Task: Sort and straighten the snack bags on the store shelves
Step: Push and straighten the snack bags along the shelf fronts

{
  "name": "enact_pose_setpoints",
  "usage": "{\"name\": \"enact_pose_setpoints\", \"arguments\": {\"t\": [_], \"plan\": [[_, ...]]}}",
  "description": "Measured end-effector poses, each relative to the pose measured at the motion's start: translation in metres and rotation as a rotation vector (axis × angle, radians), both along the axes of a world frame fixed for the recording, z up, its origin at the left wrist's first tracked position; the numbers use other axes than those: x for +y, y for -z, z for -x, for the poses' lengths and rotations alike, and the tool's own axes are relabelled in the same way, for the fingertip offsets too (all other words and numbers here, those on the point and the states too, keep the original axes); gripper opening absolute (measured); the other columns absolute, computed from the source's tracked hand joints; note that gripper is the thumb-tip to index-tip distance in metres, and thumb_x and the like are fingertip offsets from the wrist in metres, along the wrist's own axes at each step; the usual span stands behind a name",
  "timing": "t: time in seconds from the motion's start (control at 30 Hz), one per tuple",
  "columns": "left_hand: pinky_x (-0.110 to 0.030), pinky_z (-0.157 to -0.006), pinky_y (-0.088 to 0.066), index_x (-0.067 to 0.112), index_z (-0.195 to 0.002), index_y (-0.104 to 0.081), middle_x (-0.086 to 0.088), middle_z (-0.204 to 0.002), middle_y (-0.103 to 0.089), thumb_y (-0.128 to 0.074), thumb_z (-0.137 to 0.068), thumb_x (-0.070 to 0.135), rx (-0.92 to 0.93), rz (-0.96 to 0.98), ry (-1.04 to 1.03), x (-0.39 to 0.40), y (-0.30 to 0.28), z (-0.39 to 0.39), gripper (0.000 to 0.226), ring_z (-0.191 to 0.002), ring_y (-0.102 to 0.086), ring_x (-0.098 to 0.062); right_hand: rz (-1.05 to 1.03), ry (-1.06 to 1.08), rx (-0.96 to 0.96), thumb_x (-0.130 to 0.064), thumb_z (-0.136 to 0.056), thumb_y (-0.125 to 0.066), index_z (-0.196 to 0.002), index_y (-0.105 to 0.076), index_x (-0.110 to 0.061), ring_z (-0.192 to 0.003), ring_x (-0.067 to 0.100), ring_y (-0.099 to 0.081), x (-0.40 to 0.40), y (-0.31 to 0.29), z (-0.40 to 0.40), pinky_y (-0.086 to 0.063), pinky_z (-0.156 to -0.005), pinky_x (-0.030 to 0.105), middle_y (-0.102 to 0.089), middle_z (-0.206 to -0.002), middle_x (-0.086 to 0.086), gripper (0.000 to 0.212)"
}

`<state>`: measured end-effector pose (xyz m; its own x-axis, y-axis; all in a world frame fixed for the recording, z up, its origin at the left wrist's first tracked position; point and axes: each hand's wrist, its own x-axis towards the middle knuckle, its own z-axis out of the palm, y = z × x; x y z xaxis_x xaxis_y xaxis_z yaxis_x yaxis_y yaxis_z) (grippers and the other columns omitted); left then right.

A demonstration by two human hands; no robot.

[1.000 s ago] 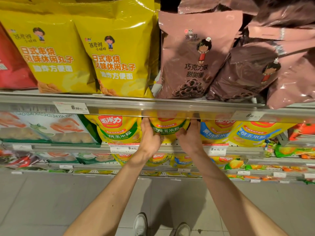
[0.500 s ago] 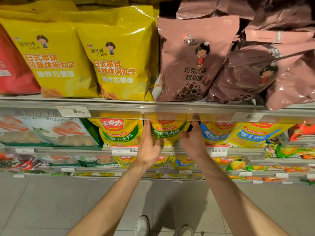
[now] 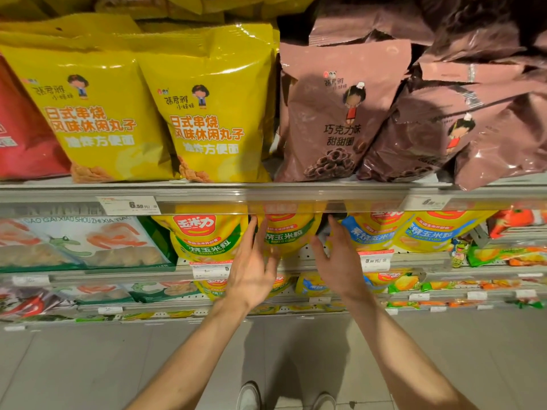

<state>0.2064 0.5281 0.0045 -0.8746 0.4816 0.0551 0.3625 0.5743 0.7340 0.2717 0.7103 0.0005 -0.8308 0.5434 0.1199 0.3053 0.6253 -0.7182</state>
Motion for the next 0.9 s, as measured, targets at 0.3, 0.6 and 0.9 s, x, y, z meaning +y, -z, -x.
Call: {"name": "enact_pose_setpoints", "arguments": {"t": [0.3, 0.6, 0.9], "plan": [[-0.042, -0.126, -0.022, 0.023, -0.162, -0.022, -0.002, -0.172, -0.01, -0.045, -0.1, 0.054, 0.031, -0.047, -0.028, 0.02, 0.007, -0.018, 0.073, -0.158, -0.014, -0.022, -0.122, 0.201, -0.061, -0.069, -0.093, -0.045, -0.154, -0.036, -0.013, -0.137, 0.031, -0.051, 0.027, 0.016, -0.073, -0.05, -0.105, 0.048, -0.054, -0.149, 0.011, 0.083], [-0.042, -0.126, -0.023, 0.028, -0.162, -0.021, 0.003, -0.171, -0.012, -0.049, -0.099, 0.055, -0.028, -0.078, -0.192, 0.1, 0.01, -0.066, 0.074, -0.157, -0.014, -0.016, -0.036, 0.296, -0.039, -0.075, -0.09, -0.039, -0.157, -0.032, -0.009, -0.143, 0.035, -0.042, 0.13, 0.021, -0.114, -0.04, -0.114, 0.05, -0.043, -0.157, 0.015, 0.094], [-0.038, -0.126, -0.021, 0.018, -0.162, -0.017, -0.005, -0.168, -0.022, -0.056, -0.102, 0.036, -0.087, -0.087, -0.294, 0.182, -0.004, -0.092, 0.074, -0.156, -0.021, -0.021, 0.057, 0.118, -0.107, -0.066, -0.092, -0.051, -0.154, -0.039, -0.01, -0.144, 0.033, -0.041, 0.205, 0.008, -0.114, -0.033, -0.119, 0.047, -0.045, -0.155, 0.017, 0.085]]}}
